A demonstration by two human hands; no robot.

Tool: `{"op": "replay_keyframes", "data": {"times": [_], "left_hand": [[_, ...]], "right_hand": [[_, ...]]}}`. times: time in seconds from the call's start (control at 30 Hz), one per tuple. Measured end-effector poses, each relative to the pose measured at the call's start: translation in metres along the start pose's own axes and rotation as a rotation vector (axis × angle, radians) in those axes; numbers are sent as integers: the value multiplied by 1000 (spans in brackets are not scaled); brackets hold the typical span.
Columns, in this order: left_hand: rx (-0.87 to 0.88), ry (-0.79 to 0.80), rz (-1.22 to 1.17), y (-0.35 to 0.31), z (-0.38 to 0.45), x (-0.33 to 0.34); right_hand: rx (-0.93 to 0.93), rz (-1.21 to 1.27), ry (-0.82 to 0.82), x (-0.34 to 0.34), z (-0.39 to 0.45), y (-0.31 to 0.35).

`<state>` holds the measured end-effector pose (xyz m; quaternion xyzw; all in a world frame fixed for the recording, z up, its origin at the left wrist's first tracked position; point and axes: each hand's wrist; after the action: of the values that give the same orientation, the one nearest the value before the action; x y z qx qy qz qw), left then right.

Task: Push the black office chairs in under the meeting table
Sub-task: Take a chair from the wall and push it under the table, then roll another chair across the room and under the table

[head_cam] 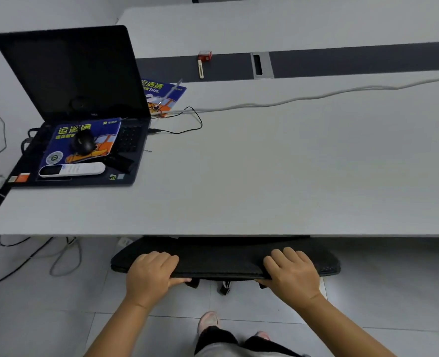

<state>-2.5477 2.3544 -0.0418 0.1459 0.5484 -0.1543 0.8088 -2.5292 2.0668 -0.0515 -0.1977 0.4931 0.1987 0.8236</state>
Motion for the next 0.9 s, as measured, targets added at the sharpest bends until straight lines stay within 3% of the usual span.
{"op": "replay_keyframes", "data": {"times": [0.3,0.47,0.57,0.77,0.9], "left_hand": [[11,8,16,1,-3,2],[-81,203,-192,-8,4,-14],[-21,269,-405,-23,18,-21],[294,237,-825,-78,32,-24],[610,417,-940,-110,4,-19]], "right_hand": [[55,10,-29,0,-3,3],[183,33,93,-13,-2,6],[289,123,159,-20,-3,12],[899,335,33,-46,-58,78],[1442,525,18,-74,-113,160]]}}
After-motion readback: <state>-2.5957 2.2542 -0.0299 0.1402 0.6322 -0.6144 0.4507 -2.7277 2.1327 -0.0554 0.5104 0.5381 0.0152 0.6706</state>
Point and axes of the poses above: each hand's wrist, its own z-axis towards the middle knuckle, its own x-axis out of the palm, y = z × x, and after that the axes turned 8 degrees about y, right-handed
